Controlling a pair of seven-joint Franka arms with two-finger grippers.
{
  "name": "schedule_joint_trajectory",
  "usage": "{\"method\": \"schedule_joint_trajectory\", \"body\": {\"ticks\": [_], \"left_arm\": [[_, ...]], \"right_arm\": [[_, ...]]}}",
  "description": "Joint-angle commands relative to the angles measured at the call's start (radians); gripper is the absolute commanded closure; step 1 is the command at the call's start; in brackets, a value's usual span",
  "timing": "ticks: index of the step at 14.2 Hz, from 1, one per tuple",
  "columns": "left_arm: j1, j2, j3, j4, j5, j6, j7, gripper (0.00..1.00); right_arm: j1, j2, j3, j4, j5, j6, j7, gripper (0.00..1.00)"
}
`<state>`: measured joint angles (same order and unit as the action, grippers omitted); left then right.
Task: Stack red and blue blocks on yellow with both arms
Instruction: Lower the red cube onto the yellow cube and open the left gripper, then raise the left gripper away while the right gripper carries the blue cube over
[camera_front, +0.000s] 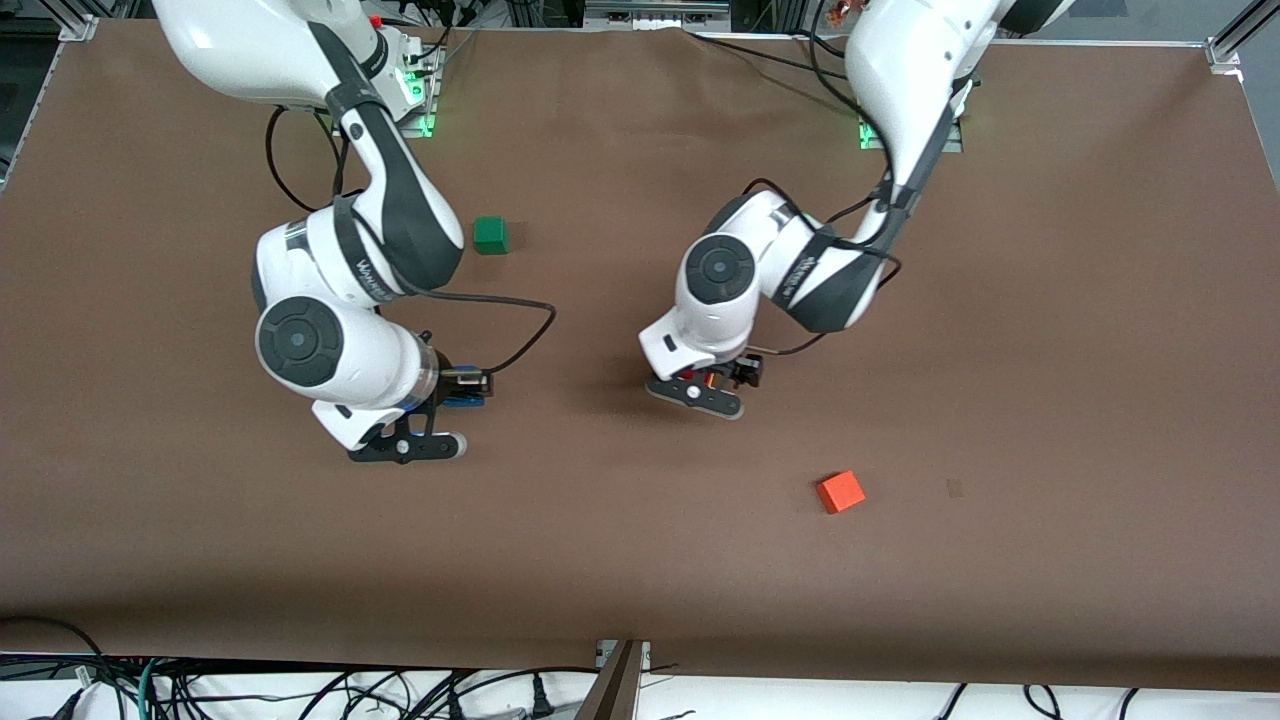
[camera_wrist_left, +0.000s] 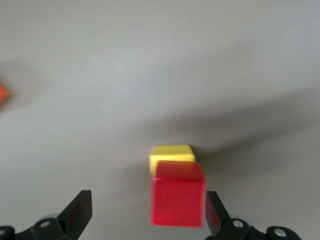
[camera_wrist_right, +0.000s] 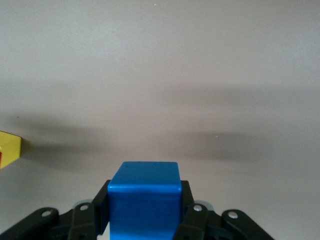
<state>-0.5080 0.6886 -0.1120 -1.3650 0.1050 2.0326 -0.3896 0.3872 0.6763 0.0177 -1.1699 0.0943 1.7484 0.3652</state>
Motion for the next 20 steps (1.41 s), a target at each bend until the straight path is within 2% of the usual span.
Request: {"method": "schedule_joint_trajectory", "body": {"ticks": [1, 5, 8, 11, 13, 15, 18, 20], "left_arm": [[0.11, -0.078, -0.008, 0.023, 0.015, -0.081, -0.005, 0.0], [0.276, -0.152, -0.009, 0.033, 0.016, -0.101, 0.002, 0.0], [0.386, -0.176, -0.017, 0.034, 0.015, -0.132, 0.005, 0.0], [0.452, -0.211, -0.011, 0.043, 0.018, -0.207, 0.008, 0.0], [0.509, -0.247, -0.021, 0.041, 0.015, -0.271, 0.059, 0.0], [0.523, -0.29, -0.018, 0.043, 0.012, -0.331, 0.142, 0.0], [0.606, -0.355, -0.014, 0.043, -0.082, -0.394, 0.239, 0.0], [0.632, -0.43, -0.012, 0.043, -0.096, -0.452, 0.282, 0.0]], "right_arm": [[0.039, -0.004, -0.001, 0.003, 0.012, 0.019, 0.09, 0.75], [0.126, 0.006, -0.001, 0.003, 0.015, 0.069, 0.28, 0.75], [0.22, 0.031, -0.001, 0.004, 0.015, 0.16, 0.45, 0.75], [0.298, 0.064, -0.002, 0.004, 0.013, 0.275, 0.579, 0.75], [0.347, 0.094, -0.007, 0.006, 0.007, 0.353, 0.622, 0.75], [0.36, 0.111, -0.007, 0.007, 0.005, 0.394, 0.635, 0.75], [0.372, 0.132, -0.007, 0.009, 0.005, 0.459, 0.636, 0.74], [0.377, 0.146, -0.007, 0.009, 0.005, 0.487, 0.636, 0.74]]}}
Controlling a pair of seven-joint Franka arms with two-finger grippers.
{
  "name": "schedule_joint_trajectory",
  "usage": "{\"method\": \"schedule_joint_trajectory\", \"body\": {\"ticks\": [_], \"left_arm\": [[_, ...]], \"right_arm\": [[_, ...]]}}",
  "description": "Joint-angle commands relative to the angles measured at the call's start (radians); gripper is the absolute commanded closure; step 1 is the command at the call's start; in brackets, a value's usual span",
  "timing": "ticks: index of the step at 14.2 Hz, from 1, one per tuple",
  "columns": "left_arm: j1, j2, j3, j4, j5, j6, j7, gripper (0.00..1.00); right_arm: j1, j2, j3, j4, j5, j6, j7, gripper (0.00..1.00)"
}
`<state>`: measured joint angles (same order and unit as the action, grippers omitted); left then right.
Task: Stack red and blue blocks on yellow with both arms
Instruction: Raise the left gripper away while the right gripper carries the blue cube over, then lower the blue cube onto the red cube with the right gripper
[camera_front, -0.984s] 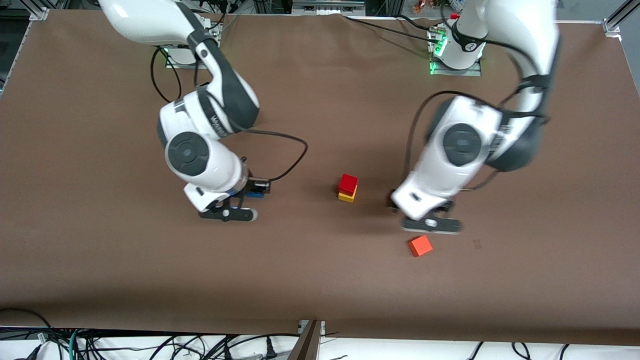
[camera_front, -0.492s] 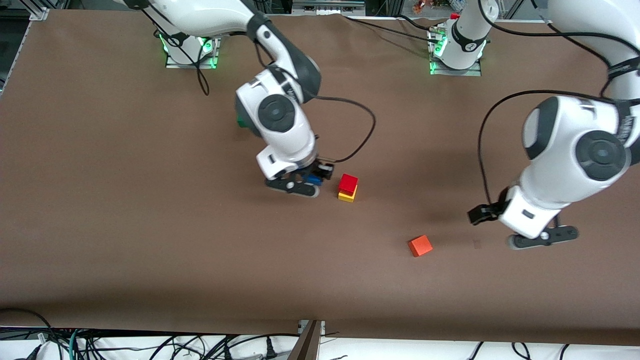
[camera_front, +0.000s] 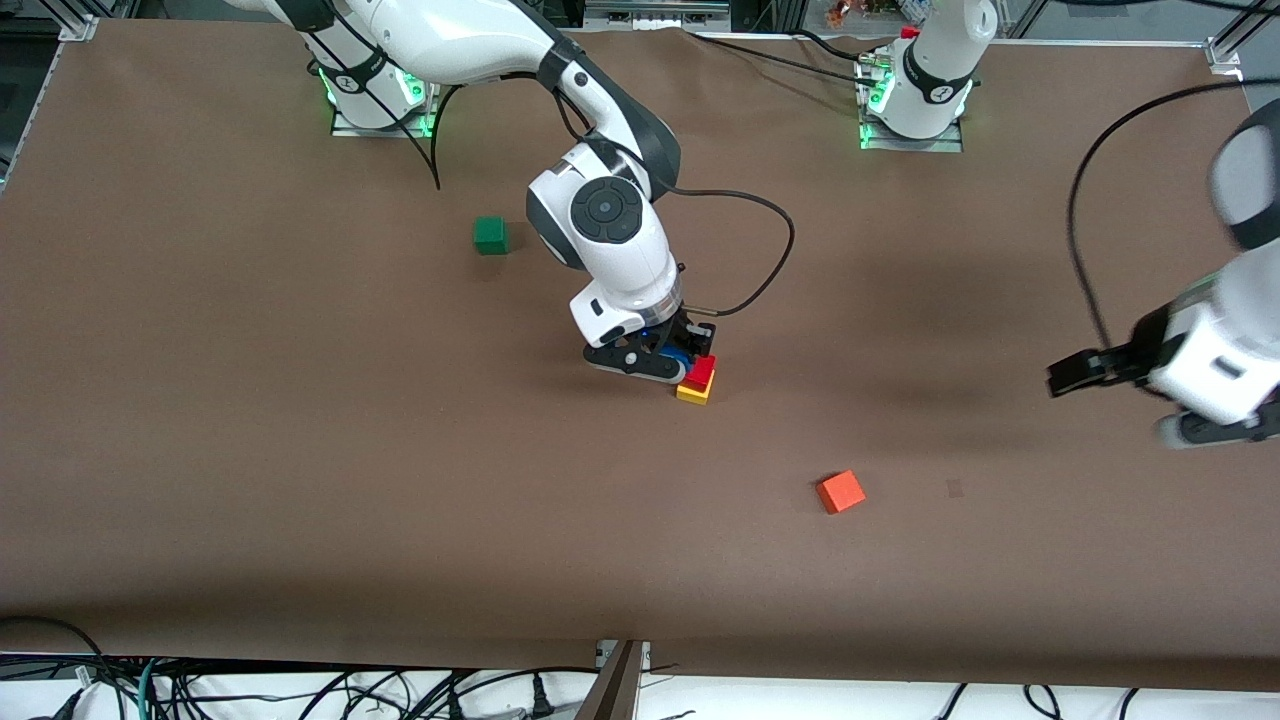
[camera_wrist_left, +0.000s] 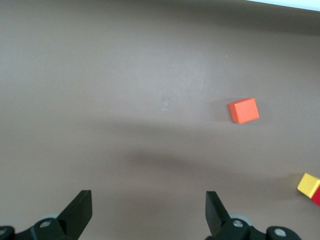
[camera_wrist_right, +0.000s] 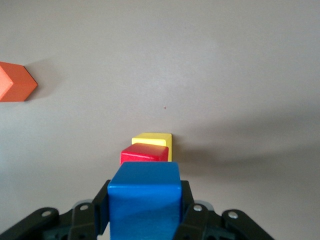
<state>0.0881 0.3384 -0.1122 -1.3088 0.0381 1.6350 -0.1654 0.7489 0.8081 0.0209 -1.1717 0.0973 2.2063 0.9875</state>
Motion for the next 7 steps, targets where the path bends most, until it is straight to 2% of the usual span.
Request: {"method": "schedule_joint_trajectory", "body": {"ticks": [1, 5, 7], "left_arm": [[0.033, -0.117, -0.011, -0.026, -0.023, -0.076, 0.058, 0.0], [0.009, -0.137, -0.009, -0.05, -0.026, -0.171, 0.098, 0.0], [0.001, -0.156, -0.008, -0.108, -0.032, -0.178, 0.104, 0.0]], "right_arm": [[0.023, 0.019, -0.013, 0.01, 0.002, 0.038, 0.019, 0.74], [0.035, 0.034, -0.013, 0.01, 0.001, 0.055, 0.053, 0.74], [0.04, 0.039, -0.013, 0.01, 0.001, 0.058, 0.062, 0.73]]}}
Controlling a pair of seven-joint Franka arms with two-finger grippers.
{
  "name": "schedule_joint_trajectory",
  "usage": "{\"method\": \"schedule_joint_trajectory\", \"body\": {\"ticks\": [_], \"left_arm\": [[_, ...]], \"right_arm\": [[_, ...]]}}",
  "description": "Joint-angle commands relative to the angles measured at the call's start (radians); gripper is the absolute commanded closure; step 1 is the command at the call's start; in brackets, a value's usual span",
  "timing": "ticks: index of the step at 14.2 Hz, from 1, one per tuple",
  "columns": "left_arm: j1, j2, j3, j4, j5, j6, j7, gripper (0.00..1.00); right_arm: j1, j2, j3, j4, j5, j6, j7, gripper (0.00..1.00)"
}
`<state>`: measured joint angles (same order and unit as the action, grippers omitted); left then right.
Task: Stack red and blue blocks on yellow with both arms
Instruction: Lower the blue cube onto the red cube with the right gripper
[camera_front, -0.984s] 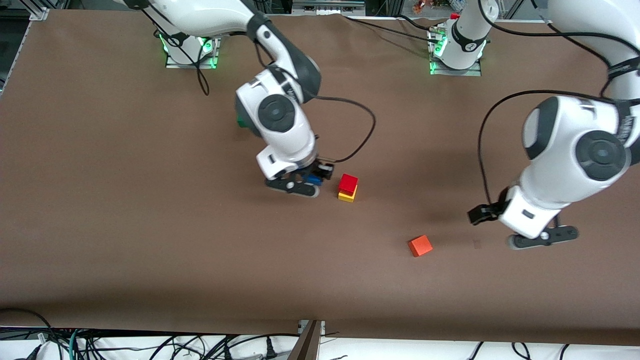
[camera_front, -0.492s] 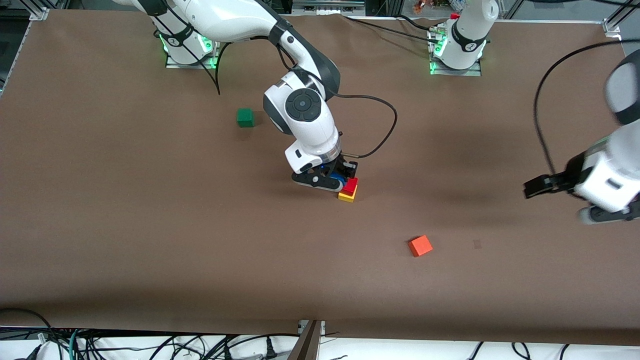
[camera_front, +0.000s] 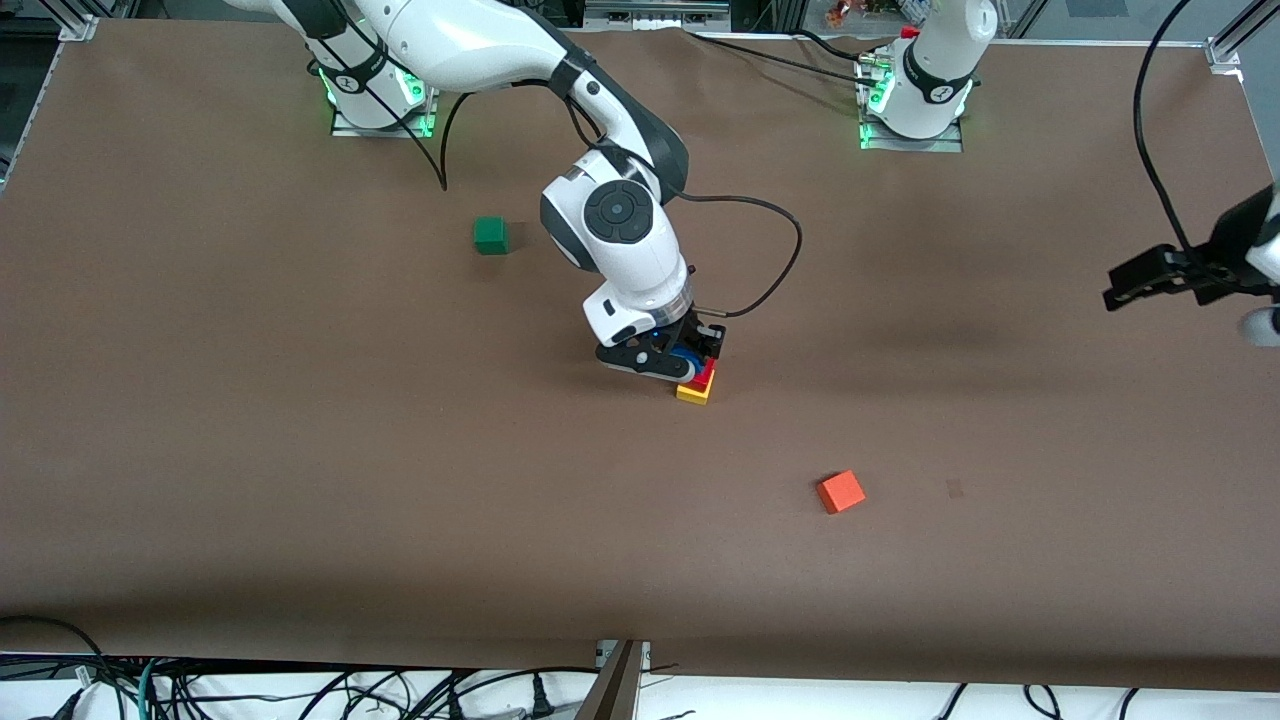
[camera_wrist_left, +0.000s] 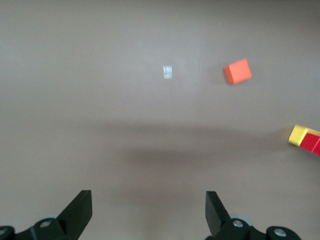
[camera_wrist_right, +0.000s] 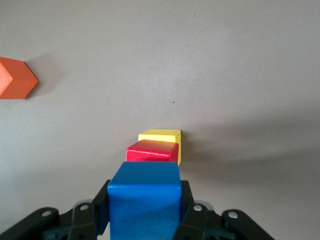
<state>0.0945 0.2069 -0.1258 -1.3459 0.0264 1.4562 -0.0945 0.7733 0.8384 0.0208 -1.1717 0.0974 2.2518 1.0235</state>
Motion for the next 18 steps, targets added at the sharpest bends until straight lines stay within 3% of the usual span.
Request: {"method": "schedule_joint_trajectory", "body": {"ticks": [1, 5, 9, 13, 14, 15, 18], "left_arm": [[-0.007, -0.04, 0.008, -0.091, -0.022, 0.012, 0.032, 0.0], [0.03, -0.017, 0.012, -0.093, -0.069, 0.012, 0.033, 0.0], [0.031, -0.012, 0.011, -0.087, -0.071, 0.016, 0.032, 0.0], [0.047, -0.011, 0.012, -0.085, -0.072, 0.018, 0.033, 0.0], [0.059, -0.009, 0.012, -0.073, -0.072, 0.018, 0.033, 0.0], [0.06, -0.006, 0.012, -0.067, -0.071, 0.016, 0.032, 0.0], [0.059, -0.003, 0.011, -0.065, -0.071, 0.018, 0.032, 0.0]], "right_arm": [[0.021, 0.013, -0.015, 0.01, -0.001, 0.023, 0.029, 0.72], [0.024, 0.019, -0.015, 0.01, -0.001, 0.031, 0.03, 0.65], [0.024, 0.021, -0.016, 0.01, -0.001, 0.037, 0.03, 0.45], [0.023, 0.021, -0.016, 0.01, -0.001, 0.043, 0.03, 0.32], [0.023, 0.021, -0.016, 0.01, -0.001, 0.043, 0.029, 0.25], [0.023, 0.019, -0.016, 0.01, -0.001, 0.043, 0.027, 0.0], [0.018, 0.008, -0.035, 0.012, 0.001, 0.028, 0.017, 0.0]]}}
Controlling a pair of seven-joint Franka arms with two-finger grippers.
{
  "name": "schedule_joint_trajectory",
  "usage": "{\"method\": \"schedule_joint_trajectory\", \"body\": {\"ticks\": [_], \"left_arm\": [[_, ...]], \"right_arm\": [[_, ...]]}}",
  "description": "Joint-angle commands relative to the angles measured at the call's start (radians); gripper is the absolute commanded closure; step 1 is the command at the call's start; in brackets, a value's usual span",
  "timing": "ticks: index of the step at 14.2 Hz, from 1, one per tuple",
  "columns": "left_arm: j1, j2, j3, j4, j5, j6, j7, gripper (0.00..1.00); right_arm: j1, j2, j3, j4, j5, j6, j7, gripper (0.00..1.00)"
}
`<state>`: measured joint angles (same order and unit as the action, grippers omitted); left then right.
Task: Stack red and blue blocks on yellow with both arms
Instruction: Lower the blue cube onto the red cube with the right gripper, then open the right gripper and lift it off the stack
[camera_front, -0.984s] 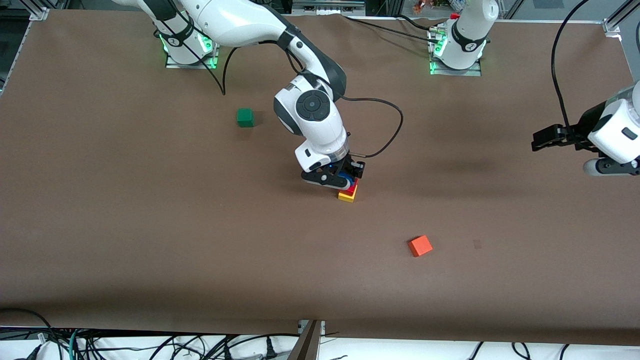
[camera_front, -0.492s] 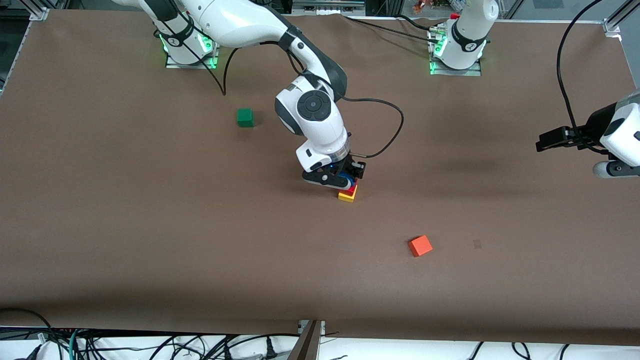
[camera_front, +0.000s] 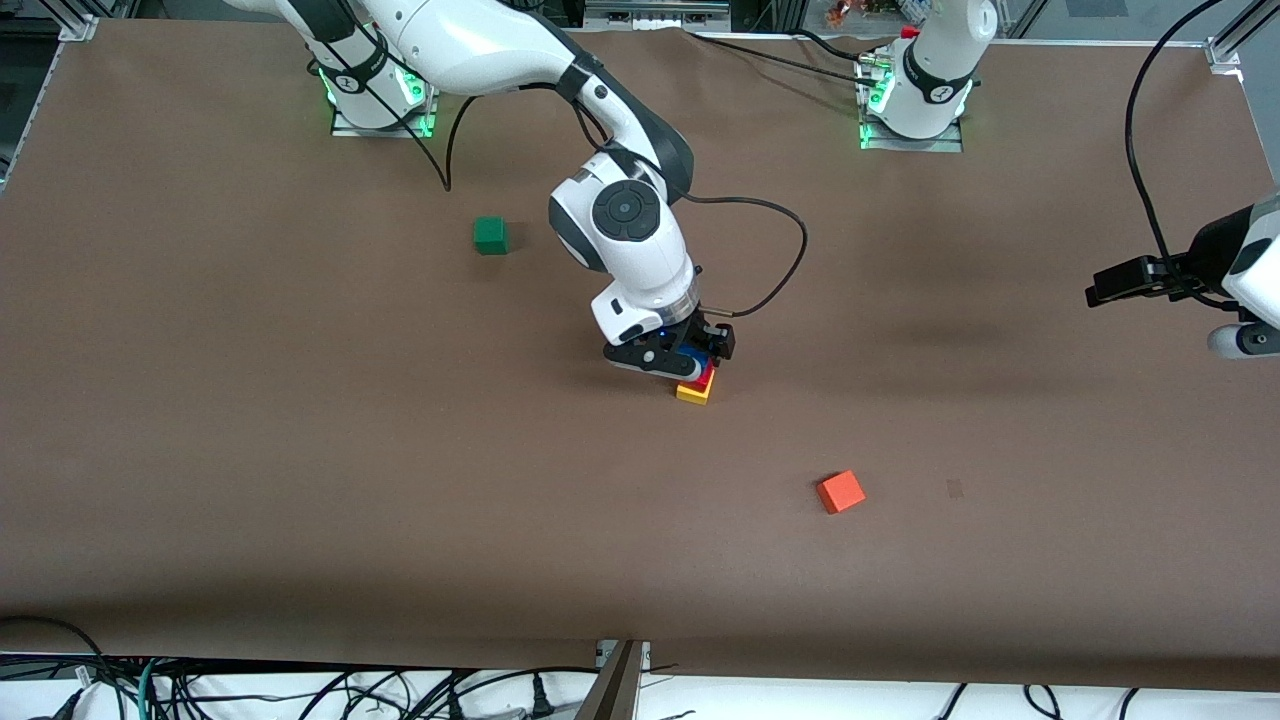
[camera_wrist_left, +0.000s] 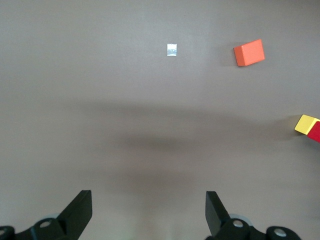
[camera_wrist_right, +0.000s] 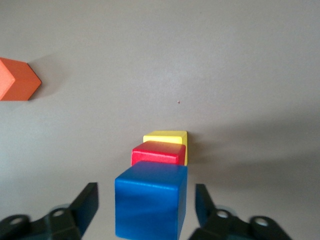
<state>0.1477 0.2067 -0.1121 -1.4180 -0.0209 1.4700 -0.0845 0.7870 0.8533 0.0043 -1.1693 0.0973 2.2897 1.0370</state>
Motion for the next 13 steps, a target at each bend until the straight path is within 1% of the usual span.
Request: {"method": "schedule_joint_trajectory", "body": {"ticks": [1, 3, 5, 10, 12, 13], "left_arm": [[0.006, -0.003, -0.003, 0.007, -0.024, 0.003, 0.02, 0.0], [0.004, -0.003, -0.004, 0.007, -0.024, 0.004, 0.02, 0.0], [0.006, -0.003, -0.004, 0.007, -0.024, 0.003, 0.02, 0.0], [0.001, -0.003, -0.009, 0.007, -0.01, 0.003, 0.017, 0.0], [0.003, -0.003, -0.009, 0.014, -0.008, 0.003, 0.017, 0.0], [0.004, -0.003, -0.008, 0.014, -0.008, 0.003, 0.017, 0.0]], "right_arm": [[-0.005, -0.01, -0.02, 0.01, 0.001, -0.045, 0.003, 0.0], [-0.023, -0.043, -0.029, 0.061, 0.001, -0.146, -0.003, 0.0], [-0.072, -0.069, -0.026, 0.097, 0.002, -0.263, -0.017, 0.0], [-0.244, -0.218, -0.017, 0.095, 0.022, -0.424, -0.164, 0.0], [-0.323, -0.267, -0.023, 0.095, 0.123, -0.551, -0.277, 0.0], [-0.351, -0.307, -0.023, 0.086, 0.14, -0.599, -0.317, 0.0]]}}
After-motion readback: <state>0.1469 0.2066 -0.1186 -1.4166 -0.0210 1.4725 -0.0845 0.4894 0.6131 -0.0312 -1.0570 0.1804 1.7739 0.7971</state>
